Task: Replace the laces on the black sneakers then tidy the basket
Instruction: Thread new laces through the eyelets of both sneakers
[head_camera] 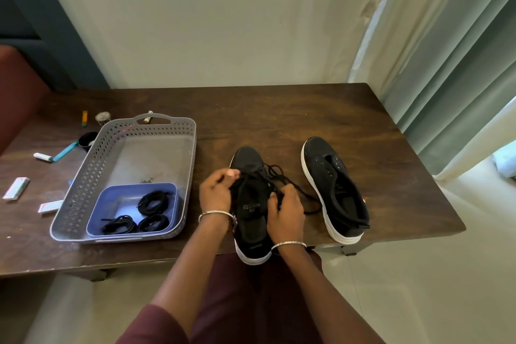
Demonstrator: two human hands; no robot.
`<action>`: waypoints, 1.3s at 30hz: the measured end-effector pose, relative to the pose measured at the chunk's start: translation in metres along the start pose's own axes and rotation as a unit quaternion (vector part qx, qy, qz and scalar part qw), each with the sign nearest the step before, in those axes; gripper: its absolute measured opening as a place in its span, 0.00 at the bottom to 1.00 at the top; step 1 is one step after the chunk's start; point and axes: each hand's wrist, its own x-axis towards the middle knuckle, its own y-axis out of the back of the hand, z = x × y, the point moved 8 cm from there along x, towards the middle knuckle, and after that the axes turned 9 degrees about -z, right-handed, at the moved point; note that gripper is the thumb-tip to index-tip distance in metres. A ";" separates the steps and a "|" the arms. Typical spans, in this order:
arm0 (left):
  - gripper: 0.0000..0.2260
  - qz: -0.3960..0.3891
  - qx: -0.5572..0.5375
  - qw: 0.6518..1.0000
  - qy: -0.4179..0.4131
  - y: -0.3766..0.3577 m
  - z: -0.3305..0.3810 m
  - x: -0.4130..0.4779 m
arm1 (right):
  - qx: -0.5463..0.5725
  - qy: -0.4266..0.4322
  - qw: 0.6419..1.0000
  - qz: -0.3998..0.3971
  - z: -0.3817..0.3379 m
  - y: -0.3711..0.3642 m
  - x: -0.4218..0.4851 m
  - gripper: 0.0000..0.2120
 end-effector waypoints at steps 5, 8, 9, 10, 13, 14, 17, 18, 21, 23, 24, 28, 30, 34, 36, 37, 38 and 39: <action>0.09 0.041 -0.177 0.962 0.205 0.015 -0.037 -0.009 | 0.006 -0.005 1.000 -0.001 0.002 -0.001 0.000 0.06; 0.10 0.118 0.118 0.982 0.092 0.033 -0.016 -0.005 | 0.005 -0.008 1.000 0.001 0.002 0.000 0.000 0.06; 0.12 0.120 0.234 0.965 0.000 0.028 0.004 -0.006 | 0.005 -0.006 1.000 0.003 0.002 0.000 0.000 0.06; 0.12 0.100 0.315 0.938 -0.104 0.014 0.023 -0.011 | 0.005 -0.005 1.000 0.004 0.002 0.001 0.000 0.06; 0.07 -0.002 0.490 0.839 -0.238 -0.033 0.043 -0.020 | 0.009 -0.003 1.000 0.004 0.001 0.001 0.000 0.06; 0.06 -0.031 0.553 0.803 -0.221 -0.046 0.039 -0.019 | 0.009 -0.004 1.000 0.003 0.001 0.001 0.000 0.06; 0.10 -0.073 0.665 0.719 -0.191 -0.064 0.023 -0.011 | 0.010 -0.011 1.000 -0.002 0.002 0.000 0.000 0.05; 0.09 -0.081 0.655 0.727 -0.190 -0.064 0.020 -0.008 | 0.010 -0.011 1.000 -0.001 0.002 0.001 0.000 0.05; 0.06 -0.082 0.505 0.840 -0.181 -0.051 0.022 -0.005 | 0.009 -0.006 1.000 0.006 0.002 0.000 0.000 0.05; 0.07 -0.080 0.210 0.971 -0.079 -0.030 0.014 -0.001 | 0.007 -0.003 1.000 0.006 0.002 0.000 0.000 0.05; 0.07 -0.067 0.039 0.997 -0.008 -0.021 0.006 -0.004 | 0.005 -0.001 1.000 0.006 0.001 0.000 0.000 0.05; 0.09 -0.012 -0.243 0.953 0.178 0.007 -0.025 -0.012 | 0.007 0.001 1.000 0.004 0.000 0.001 0.000 0.06; 0.09 0.019 -0.182 0.962 0.202 0.018 -0.033 -0.013 | 0.005 0.000 1.000 0.002 0.001 0.001 0.000 0.06; 0.12 0.082 0.277 0.957 -0.009 0.023 0.004 -0.006 | 0.007 -0.009 1.000 -0.002 0.002 0.001 -0.001 0.05; 0.12 0.038 0.410 0.896 -0.168 -0.005 0.032 -0.014 | 0.009 -0.011 1.000 -0.004 0.002 0.001 -0.001 0.05; 0.10 0.011 0.460 0.863 -0.210 -0.021 0.038 -0.018 | 0.009 -0.012 1.000 -0.004 0.002 0.000 0.000 0.05; 0.09 -0.017 0.518 0.827 -0.217 -0.034 0.036 -0.018 | 0.009 -0.013 1.000 -0.004 0.002 0.000 0.000 0.05; 0.08 -0.041 0.576 0.789 -0.207 -0.045 0.032 -0.018 | 0.009 -0.014 1.000 -0.004 0.002 0.001 0.000 0.05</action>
